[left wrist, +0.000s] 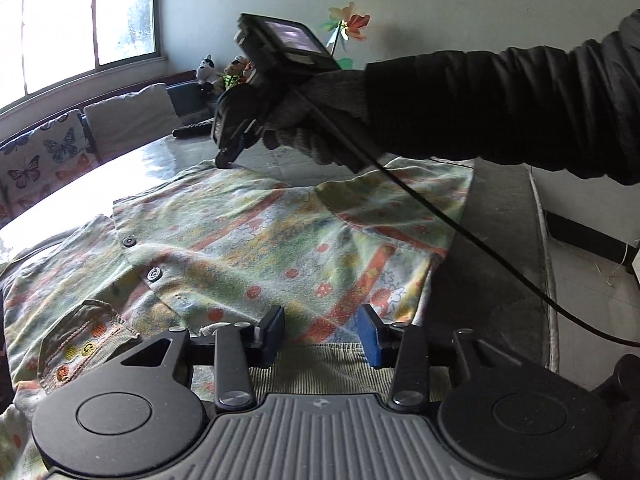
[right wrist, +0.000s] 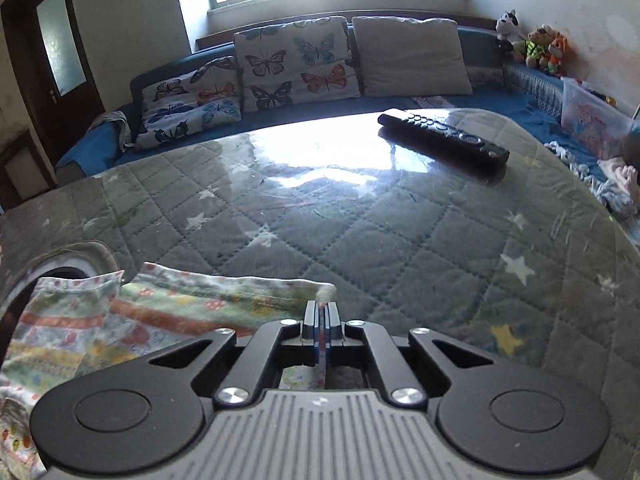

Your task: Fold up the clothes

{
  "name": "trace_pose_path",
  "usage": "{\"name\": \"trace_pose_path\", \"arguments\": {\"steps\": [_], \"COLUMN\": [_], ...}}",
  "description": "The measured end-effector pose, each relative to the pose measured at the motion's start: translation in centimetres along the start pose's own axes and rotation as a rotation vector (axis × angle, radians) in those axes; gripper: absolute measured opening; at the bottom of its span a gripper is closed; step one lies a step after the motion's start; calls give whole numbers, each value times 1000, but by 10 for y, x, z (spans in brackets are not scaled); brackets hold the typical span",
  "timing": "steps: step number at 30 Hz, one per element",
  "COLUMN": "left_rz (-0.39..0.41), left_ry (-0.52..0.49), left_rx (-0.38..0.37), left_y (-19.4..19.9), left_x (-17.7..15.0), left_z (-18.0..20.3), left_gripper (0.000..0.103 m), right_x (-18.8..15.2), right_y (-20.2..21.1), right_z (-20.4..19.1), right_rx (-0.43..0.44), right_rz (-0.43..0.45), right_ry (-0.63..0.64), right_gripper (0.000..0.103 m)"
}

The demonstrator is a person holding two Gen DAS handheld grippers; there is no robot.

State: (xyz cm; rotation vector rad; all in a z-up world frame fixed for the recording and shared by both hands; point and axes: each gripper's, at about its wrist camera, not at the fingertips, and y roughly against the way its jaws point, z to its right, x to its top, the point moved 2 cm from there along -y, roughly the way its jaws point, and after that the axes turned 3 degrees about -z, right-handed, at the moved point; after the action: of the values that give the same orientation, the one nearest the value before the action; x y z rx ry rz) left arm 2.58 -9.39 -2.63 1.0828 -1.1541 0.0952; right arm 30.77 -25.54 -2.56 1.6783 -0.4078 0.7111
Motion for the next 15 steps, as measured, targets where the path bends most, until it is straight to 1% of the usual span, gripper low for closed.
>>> {"name": "trace_pose_path", "arguments": {"steps": [2, 4, 6, 9, 12, 13, 15], "left_rz": [3, 3, 4, 4, 2, 1, -2], "left_ry": [-3, -4, -5, -7, -2, 0, 9], "left_rx": [-3, -5, -4, 6, 16, 20, 28], "left_y": [0, 0, 1, 2, 1, 1, 1], "left_x": [-1, -1, -1, -1, -1, 0, 0], "left_z": [1, 2, 2, 3, 2, 2, 2], "left_gripper": [42, 43, 43, 45, 48, 48, 50], "right_x": [2, 5, 7, 7, 0, -2, -17], "right_y": [-4, -5, -2, 11, 26, 30, 41], "right_z": [-3, -5, -6, -15, -30, -34, -47], "right_rx": [-16, -46, -72, -72, -2, 19, 67], "right_rz": [11, 27, 39, 68, 55, 47, 20], "right_ry": [14, 19, 29, 73, 108, 116, 153], "right_gripper": [3, 7, 7, 10, 12, 16, 21]}}
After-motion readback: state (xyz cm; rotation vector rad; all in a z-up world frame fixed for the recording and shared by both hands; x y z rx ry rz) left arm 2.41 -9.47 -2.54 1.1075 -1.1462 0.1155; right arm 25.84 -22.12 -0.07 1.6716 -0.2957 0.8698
